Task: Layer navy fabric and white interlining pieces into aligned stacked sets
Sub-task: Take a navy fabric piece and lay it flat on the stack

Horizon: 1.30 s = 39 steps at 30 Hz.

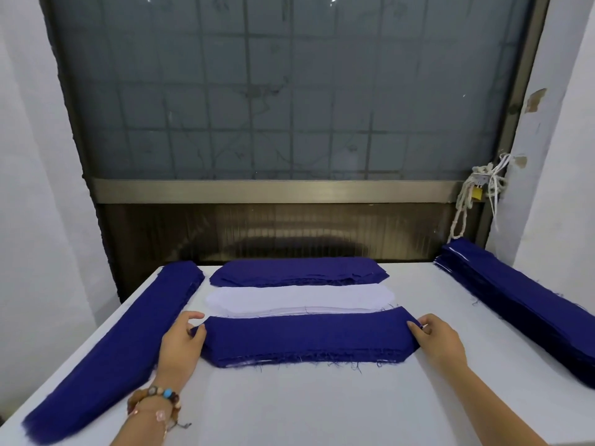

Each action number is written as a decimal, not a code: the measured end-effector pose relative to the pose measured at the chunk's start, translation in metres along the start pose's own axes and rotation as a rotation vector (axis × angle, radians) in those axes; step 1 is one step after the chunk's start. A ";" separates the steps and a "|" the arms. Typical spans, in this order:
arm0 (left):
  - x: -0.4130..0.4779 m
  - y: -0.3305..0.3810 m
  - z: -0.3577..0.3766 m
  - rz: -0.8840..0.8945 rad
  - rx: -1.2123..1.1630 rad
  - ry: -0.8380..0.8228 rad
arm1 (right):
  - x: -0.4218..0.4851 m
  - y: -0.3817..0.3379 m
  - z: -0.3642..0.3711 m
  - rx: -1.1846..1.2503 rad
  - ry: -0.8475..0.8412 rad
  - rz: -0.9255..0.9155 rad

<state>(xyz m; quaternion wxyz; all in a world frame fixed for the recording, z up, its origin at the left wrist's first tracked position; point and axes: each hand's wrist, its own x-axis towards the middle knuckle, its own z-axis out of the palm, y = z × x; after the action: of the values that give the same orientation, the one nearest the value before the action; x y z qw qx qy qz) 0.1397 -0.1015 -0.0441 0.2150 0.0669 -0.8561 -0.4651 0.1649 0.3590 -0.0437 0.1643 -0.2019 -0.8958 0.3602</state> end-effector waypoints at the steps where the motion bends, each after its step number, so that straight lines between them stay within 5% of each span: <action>1: 0.000 0.000 0.000 -0.006 0.002 -0.007 | 0.001 0.000 0.000 0.002 0.004 0.001; 12: 0.003 -0.003 0.002 -0.003 0.124 0.006 | 0.001 0.004 0.004 -0.034 0.059 -0.045; 17: -0.001 0.001 0.001 0.212 0.233 0.066 | -0.005 -0.003 0.007 -0.318 0.194 -0.316; 24: -0.012 0.013 0.002 0.584 0.370 -0.146 | -0.016 -0.014 0.005 -0.458 0.013 -0.574; 39: -0.011 0.017 0.005 0.549 0.427 -0.247 | -0.017 -0.015 0.006 -0.422 -0.027 -0.607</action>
<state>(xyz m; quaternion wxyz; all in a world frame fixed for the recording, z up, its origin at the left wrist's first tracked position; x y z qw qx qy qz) 0.1491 -0.0849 -0.0361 0.2078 -0.1787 -0.9395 -0.2053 0.1731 0.3377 -0.0400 0.2067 0.0485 -0.9715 0.1050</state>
